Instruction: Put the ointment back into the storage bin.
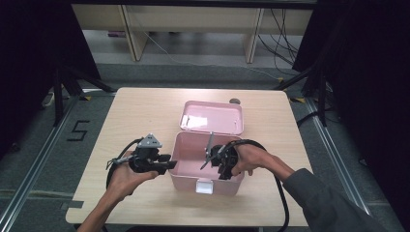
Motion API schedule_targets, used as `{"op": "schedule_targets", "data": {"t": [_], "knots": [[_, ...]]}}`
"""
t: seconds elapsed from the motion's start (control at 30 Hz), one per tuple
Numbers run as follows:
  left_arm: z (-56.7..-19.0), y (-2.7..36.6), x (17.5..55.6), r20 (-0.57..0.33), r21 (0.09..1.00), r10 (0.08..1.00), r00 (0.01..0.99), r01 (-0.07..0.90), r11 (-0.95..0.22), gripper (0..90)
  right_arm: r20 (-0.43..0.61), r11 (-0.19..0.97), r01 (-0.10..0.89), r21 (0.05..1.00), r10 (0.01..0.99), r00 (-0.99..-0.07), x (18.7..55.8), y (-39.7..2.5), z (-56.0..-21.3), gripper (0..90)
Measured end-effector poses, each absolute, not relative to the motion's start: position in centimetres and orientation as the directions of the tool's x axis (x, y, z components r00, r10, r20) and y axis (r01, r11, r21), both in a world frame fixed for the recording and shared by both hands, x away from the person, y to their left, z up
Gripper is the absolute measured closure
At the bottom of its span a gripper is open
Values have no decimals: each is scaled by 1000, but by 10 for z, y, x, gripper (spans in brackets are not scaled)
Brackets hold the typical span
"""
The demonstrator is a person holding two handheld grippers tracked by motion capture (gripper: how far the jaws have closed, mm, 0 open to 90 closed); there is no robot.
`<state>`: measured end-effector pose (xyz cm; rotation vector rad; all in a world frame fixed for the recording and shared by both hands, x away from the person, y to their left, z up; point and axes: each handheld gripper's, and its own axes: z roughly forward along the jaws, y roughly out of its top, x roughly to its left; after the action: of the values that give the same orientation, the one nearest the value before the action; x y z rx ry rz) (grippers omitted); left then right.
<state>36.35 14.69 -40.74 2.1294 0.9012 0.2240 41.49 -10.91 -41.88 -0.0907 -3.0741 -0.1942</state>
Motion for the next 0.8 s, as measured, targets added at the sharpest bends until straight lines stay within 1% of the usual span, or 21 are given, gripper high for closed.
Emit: {"op": "schedule_targets", "data": {"t": [0.03, 0.07, 0.17, 0.2, 0.23, 0.27, 0.3, 0.37, 0.4, 0.43, 0.47, 0.5, 0.53, 0.57, 0.63, 0.67, 0.8], "knots": [[-407, 147, 364, -135, 733, 669, 731, 529, -429, 640, 63, 991, 75, 108, 69, -996, 414, -110, -416, 673], [-407, 147, 363, -135, 732, 669, 731, 529, -429, 640, 74, 988, 93, 124, 85, -994, 414, -111, -416, 674], [-407, 147, 363, -136, 732, 669, 731, 529, -429, 640, 45, 990, 53, 128, 47, -998, 417, -114, -413, 673], [-407, 147, 363, -143, 734, 667, 731, 530, -424, 639, 74, 980, 134, 150, 124, -990, 413, -114, -409, 662], [-407, 147, 363, -139, 731, 662, 736, 527, -433, 639, 52, 984, 95, 148, 89, -995, 416, -115, -407, 662], [-407, 147, 363, -138, 733, 667, 732, 528, -428, 639, 59, 980, 127, 152, 119, -991, 415, -116, -406, 661], [-407, 147, 363, -139, 731, 662, 736, 527, -433, 639, 43, 982, 101, 157, 95, -995, 417, -117, -404, 661], [-407, 147, 363, -141, 733, 664, 734, 528, -429, 639, 31, 980, 94, 174, 90, -995, 419, -118, -402, 654], [-407, 147, 363, -140, 732, 663, 735, 528, -431, 639, 38, 970, 154, 186, 150, -988, 417, -120, -395, 639], [-407, 147, 363, -140, 732, 663, 735, 528, -431, 639, 38, 970, 154, 186, 150, -988, 417, -120, -395, 639], [-407, 147, 363, -138, 734, 666, 733, 527, -428, 639, 35, 961, 181, 207, 178, -983, 419, -122, -390, 634], [-407, 147, 363, -138, 734, 666, 733, 527, -428, 639, 35, 961, 181, 207, 178, -983, 419, -122, -390, 634], [-407, 147, 363, -138, 734, 666, 733, 527, -429, 639, 16, 957, 146, 251, 147, -989, 423, -125, -387, 631], [-407, 147, 363, -138, 734, 666, 733, 527, -429, 639, 22, 951, 183, 248, 183, -983, 421, -126, -385, 631], [-407, 147, 363, -137, 734, 666, 733, 527, -429, 639, 18, 950, 182, 254, 184, -983, 422, -128, -383, 630], [-407, 147, 363, -137, 734, 666, 733, 527, -429, 639, 5, 936, 211, 281, 218, -976, 424, -132, -380, 628], [-407, 147, 363, -139, 734, 666, 733, 528, -427, 639, 12, 918, 243, 314, 252, -968, 426, -139, -374, 617]]}}
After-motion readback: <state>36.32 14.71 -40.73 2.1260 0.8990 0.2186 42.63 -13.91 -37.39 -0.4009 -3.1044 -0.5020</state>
